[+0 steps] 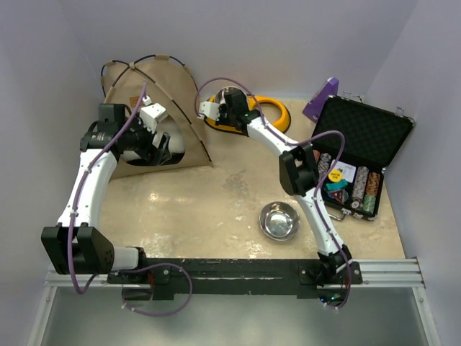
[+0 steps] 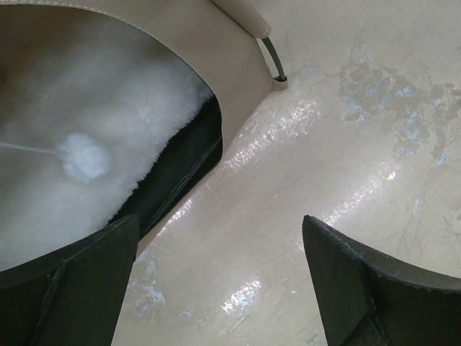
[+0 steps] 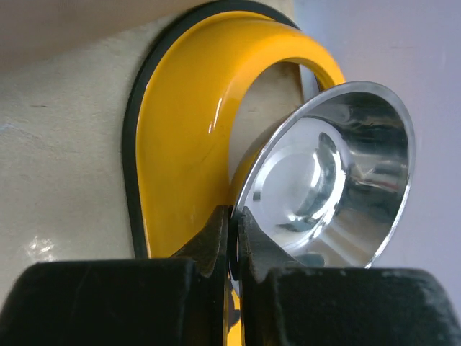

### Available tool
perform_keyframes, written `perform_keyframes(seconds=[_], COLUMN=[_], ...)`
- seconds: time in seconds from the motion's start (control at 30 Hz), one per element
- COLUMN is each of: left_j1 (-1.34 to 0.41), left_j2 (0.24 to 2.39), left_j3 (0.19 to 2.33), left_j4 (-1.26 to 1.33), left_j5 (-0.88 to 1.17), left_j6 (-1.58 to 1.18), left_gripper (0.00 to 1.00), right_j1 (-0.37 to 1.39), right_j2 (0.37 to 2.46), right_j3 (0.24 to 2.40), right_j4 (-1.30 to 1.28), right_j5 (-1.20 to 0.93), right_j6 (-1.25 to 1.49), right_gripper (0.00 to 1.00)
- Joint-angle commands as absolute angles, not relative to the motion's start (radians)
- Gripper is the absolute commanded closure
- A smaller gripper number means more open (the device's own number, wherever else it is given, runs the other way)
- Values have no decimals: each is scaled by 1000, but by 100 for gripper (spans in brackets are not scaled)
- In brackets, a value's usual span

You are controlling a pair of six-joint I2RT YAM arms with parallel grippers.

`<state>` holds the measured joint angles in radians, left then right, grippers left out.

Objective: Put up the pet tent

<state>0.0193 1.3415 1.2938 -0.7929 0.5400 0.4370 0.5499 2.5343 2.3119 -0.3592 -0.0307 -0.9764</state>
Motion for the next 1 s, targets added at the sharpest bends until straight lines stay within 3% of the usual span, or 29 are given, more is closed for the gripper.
perform_keyframes(seconds=[0.0, 0.07, 0.1, 0.17, 0.2, 0.3, 0.63, 0.83, 0.97], left_j1=[23, 23, 25, 22, 23, 26, 26, 21, -23], left_j2=[1307, 1307, 1308, 1315, 1315, 1324, 1322, 1336, 1350], left_j3=[1285, 1289, 1289, 1295, 1301, 1315, 1347, 1338, 1290], left_j4=[-752, -753, -755, -759, -761, -772, -669, -682, -681], left_j5=[520, 514, 512, 508, 506, 495, 463, 658, 709], left_j6=[420, 425, 426, 429, 431, 434, 263, 374, 379], left_gripper=[0, 0, 0, 0, 0, 0, 0, 0, 0], right_j1=[558, 560, 561, 569, 572, 574, 509, 463, 434], right_j2=[2517, 2525, 2526, 2520, 2514, 2446, 2061, 1808, 1571], right_j3=[2358, 2359, 2359, 2352, 2349, 2345, 2111, 1768, 1361], right_j4=[-226, -215, -212, -190, -184, -190, -411, -892, -917], right_j5=[14, 8, 5, 3, 3, -69, -253, -397, -353], right_j6=[-1014, -1012, -1012, -1005, -999, -956, -761, -1079, -1303], right_gripper=[100, 100, 89, 44, 31, 15, 4, 8, 9])
